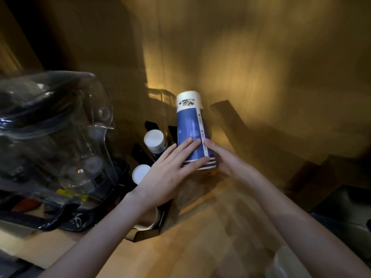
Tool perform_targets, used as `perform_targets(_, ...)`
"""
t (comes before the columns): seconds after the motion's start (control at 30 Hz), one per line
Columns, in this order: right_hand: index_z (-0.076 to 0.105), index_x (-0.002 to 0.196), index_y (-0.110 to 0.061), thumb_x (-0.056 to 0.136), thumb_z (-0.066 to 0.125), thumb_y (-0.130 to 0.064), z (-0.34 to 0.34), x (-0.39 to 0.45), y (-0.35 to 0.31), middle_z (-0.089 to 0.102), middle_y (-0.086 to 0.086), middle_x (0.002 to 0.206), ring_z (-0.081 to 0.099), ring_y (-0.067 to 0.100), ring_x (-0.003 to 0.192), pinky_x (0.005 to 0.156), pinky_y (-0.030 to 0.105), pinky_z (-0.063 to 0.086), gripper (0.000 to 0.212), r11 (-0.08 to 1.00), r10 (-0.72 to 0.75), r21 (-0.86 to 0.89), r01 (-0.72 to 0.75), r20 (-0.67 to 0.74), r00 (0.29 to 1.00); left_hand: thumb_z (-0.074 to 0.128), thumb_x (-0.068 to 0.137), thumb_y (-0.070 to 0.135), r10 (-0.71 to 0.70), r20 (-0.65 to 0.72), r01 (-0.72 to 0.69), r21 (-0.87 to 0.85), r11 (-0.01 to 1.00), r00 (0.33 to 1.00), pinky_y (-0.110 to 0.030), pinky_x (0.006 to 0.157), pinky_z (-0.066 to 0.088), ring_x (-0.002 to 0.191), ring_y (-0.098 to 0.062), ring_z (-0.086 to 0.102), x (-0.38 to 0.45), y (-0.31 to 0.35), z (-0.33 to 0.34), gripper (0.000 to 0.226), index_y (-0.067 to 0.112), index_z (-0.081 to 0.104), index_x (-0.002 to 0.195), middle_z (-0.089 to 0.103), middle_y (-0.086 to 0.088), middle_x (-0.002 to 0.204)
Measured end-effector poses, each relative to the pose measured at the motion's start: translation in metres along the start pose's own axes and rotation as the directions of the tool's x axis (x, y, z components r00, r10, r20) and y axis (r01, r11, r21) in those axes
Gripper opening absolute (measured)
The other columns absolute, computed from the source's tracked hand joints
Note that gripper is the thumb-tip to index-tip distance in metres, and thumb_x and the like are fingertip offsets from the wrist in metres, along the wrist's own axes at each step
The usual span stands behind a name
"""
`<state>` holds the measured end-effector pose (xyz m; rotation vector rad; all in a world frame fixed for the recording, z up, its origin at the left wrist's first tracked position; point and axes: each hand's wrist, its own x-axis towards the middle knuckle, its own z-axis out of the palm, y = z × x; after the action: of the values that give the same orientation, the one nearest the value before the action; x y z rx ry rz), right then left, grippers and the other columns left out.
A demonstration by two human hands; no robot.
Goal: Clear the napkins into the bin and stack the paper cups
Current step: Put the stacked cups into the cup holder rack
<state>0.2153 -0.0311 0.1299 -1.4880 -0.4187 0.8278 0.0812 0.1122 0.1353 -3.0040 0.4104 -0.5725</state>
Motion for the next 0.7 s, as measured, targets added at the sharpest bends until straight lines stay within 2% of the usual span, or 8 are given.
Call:
perform_targets(0.07,0.056,0.121,-0.019,0.052,0.075,-0.056,0.007,0.008,-0.003,0.065,0.009,0.121,0.064,0.026,0.108,0.099,0.049,0.049,0.080,0.991,-0.127,-0.054,0.124,-0.066,0.990,0.056,0.071,0.013,-0.033,0.002,0.033,-0.028,0.999,0.999,-0.047,0.111,0.015,0.142,-0.024,0.008,-0.006,-0.008,0.000,0.076,0.024,0.027,0.140,0.022,-0.014,0.154)
perform_targets(0.2,0.046,0.110,-0.042,0.063,0.073,-0.041,0.029,0.027,-0.010,0.057,-0.008,0.118,0.058,0.008,0.109,0.092,0.027,0.049,0.054,0.929,-0.349,-0.164,0.331,-0.099,0.932,0.056,0.076,0.023,-0.188,-0.132,0.143,-0.291,0.946,0.973,-0.033,0.112,0.034,0.137,-0.017,0.027,-0.010,-0.023,-0.007,0.065,0.019,0.031,0.137,0.037,-0.011,0.146)
perform_targets(0.33,0.037,0.115,-0.052,0.055,0.074,-0.052,0.054,0.049,-0.010,0.053,-0.013,0.125,0.052,0.012,0.121,0.102,0.033,0.043,0.070,0.868,-0.456,-0.259,0.424,-0.078,0.887,0.067,0.076,0.031,-0.516,-0.274,0.306,-0.554,0.775,0.811,-0.014,0.101,0.038,0.120,-0.005,0.043,-0.004,-0.040,-0.021,0.066,0.014,0.036,0.133,0.047,-0.003,0.131)
perform_targets(0.43,0.037,0.120,-0.052,0.050,0.072,-0.060,0.071,0.062,-0.005,0.048,-0.010,0.134,0.046,0.014,0.128,0.105,0.036,0.042,0.079,0.861,-0.473,-0.262,0.437,-0.093,0.876,0.070,0.070,0.044,-0.641,-0.316,0.363,-0.616,0.699,0.699,-0.003,0.096,0.034,0.116,0.004,0.044,0.005,-0.055,-0.035,0.076,0.017,0.037,0.132,0.047,0.004,0.128)
perform_targets(0.5,0.036,0.107,-0.067,0.051,0.076,-0.058,0.079,0.071,0.001,0.049,-0.022,0.125,0.048,0.012,0.125,0.104,0.037,0.044,0.069,0.856,-0.488,-0.253,0.452,-0.105,0.866,0.068,0.067,0.050,-0.686,-0.336,0.380,-0.638,0.670,0.645,0.006,0.092,0.027,0.111,0.019,0.038,0.011,-0.061,-0.045,0.080,0.020,0.036,0.133,0.043,0.011,0.125)
perform_targets(0.57,0.038,0.105,-0.070,0.056,0.077,-0.053,0.085,0.076,0.008,0.049,-0.031,0.119,0.051,0.007,0.122,0.102,0.034,0.046,0.065,0.837,-0.516,-0.275,0.473,-0.108,0.850,0.073,0.066,0.048,-0.725,-0.352,0.399,-0.653,0.643,0.592,0.011,0.088,0.022,0.105,0.028,0.031,0.016,-0.065,-0.052,0.083,0.020,0.035,0.134,0.040,0.016,0.123)
perform_targets(0.63,0.040,0.112,-0.062,0.063,0.078,-0.044,0.089,0.077,0.014,0.051,-0.029,0.121,0.052,0.001,0.120,0.099,0.028,0.047,0.065,0.826,-0.530,-0.285,0.487,-0.096,0.842,0.077,0.066,0.041,-0.740,-0.369,0.434,-0.630,0.644,0.563,0.012,0.086,0.020,0.102,0.022,0.032,0.019,-0.070,-0.054,0.079,0.019,0.040,0.132,0.045,0.013,0.121)
perform_targets(0.7,0.041,0.119,-0.052,0.068,0.079,-0.034,0.091,0.080,0.019,0.053,-0.023,0.123,0.051,-0.008,0.116,0.093,0.012,0.045,0.066,0.821,-0.527,-0.308,0.480,-0.089,0.845,0.079,0.065,0.037,-0.735,-0.371,0.466,-0.590,0.659,0.568,0.011,0.085,0.021,0.103,0.015,0.034,0.021,-0.074,-0.053,0.073,0.018,0.047,0.128,0.054,0.006,0.122)
